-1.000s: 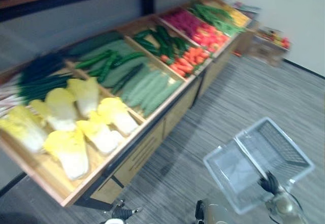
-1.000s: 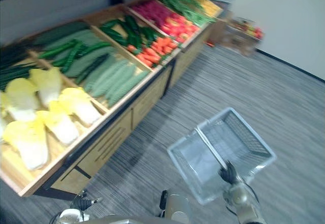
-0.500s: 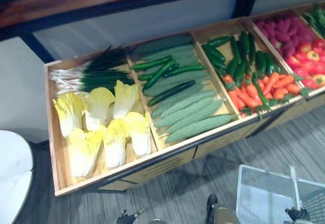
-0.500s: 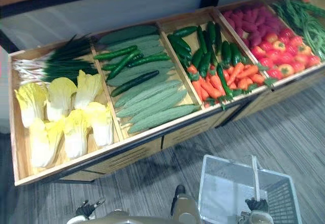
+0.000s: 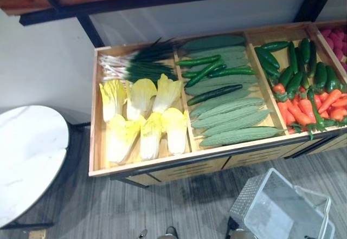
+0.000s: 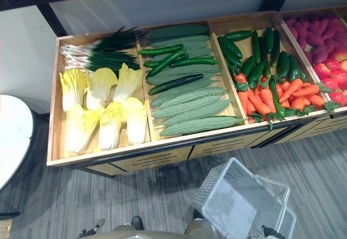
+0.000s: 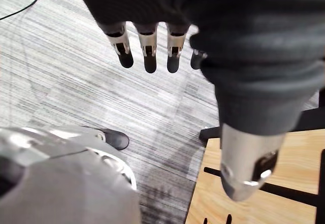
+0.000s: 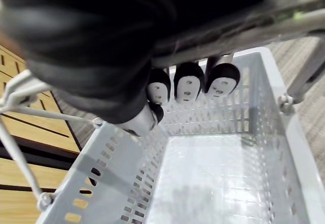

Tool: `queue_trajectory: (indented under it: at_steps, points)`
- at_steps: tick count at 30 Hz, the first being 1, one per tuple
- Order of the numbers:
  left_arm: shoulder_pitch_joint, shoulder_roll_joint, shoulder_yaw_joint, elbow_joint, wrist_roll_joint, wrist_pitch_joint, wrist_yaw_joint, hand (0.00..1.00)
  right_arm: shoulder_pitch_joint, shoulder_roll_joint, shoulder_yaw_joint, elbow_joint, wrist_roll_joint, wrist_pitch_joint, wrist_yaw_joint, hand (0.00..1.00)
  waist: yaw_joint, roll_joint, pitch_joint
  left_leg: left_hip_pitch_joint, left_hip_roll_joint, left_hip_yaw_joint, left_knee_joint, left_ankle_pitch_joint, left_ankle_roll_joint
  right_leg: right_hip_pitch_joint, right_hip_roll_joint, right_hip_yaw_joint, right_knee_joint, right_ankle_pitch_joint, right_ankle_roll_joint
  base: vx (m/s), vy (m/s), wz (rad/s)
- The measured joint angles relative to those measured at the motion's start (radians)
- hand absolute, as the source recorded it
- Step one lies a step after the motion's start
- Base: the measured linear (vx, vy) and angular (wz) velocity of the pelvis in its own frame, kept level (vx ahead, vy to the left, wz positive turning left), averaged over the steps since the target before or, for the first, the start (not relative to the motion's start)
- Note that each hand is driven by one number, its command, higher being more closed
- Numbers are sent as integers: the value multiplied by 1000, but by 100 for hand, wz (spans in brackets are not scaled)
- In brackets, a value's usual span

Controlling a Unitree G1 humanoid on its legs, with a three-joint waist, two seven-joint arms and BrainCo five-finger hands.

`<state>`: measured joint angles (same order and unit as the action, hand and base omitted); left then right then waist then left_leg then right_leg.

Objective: Pick vegetable in the basket

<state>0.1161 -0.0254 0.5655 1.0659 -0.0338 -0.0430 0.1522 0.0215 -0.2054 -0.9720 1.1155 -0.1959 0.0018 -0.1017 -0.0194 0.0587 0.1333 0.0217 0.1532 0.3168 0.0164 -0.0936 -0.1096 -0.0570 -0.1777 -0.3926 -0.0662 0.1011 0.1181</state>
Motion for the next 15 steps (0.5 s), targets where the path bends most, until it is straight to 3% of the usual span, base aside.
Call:
queue_trajectory:
  at_steps: [4,7,9,11,15]
  points:
    - [-11,2,-50,-117,7,-3,31,0,7,9,8,-8,2,-1,-7,100,1,18,-10,5,-6,-10,-12,5,-2,0,-3,-13,17,-2,-3,28,17,10]
    - [-4,2,-103,-358,20,-34,90,0,30,50,60,-39,3,-18,-28,100,18,12,-6,-1,-2,-35,-16,12,-3,-2,-3,-34,36,-11,-15,-5,-20,18]
    - [2,8,-135,-523,85,-78,175,0,56,74,120,-86,21,-38,-47,100,24,4,-1,-2,-7,-55,-16,16,2,-2,-16,-45,63,-28,-8,-17,0,21]
    - [10,11,-145,-617,136,-95,244,0,64,81,161,-101,22,-53,-60,100,25,-14,8,-1,-11,-60,-16,18,5,-3,-23,-51,80,-36,-10,-26,19,16]
    - [37,11,-183,-762,227,-113,367,0,64,94,235,-127,22,-70,-69,100,31,-26,14,-5,-20,-73,-20,22,11,-6,-33,-55,85,-38,-8,-31,17,7]
